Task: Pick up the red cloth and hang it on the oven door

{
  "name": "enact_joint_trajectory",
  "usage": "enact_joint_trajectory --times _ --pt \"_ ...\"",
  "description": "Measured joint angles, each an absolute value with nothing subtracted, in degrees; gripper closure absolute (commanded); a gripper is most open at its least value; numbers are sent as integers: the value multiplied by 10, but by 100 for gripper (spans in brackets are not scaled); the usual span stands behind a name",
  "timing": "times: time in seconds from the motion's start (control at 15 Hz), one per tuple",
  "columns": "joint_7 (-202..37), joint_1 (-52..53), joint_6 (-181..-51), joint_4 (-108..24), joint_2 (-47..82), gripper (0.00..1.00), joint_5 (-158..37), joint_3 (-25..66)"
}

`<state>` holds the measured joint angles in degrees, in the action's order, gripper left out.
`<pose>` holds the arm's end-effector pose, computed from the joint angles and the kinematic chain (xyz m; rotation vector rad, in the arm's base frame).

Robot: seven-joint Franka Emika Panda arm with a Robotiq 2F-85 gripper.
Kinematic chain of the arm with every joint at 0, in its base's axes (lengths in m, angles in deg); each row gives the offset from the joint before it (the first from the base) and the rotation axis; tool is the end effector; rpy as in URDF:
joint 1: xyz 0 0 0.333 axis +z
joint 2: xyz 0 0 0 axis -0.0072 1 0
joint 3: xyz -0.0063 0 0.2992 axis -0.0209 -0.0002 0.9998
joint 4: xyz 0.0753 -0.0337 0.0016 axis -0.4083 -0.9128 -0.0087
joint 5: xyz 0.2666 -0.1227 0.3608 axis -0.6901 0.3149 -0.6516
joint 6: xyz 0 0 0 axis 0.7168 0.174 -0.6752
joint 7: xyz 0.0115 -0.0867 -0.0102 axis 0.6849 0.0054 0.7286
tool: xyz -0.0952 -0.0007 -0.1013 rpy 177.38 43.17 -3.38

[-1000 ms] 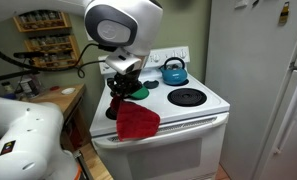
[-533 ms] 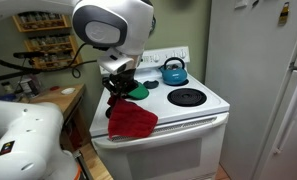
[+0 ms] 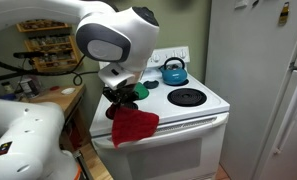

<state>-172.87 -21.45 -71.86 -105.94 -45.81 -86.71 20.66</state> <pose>0.3320 -0.0885 0.3764 -1.3731 2.5164 0.7707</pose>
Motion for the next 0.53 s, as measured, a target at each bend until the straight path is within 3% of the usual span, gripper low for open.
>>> enact_joint_trajectory --times 0.53 --pt "-1728 -259 -717 -1073 -438 96 -867 166"
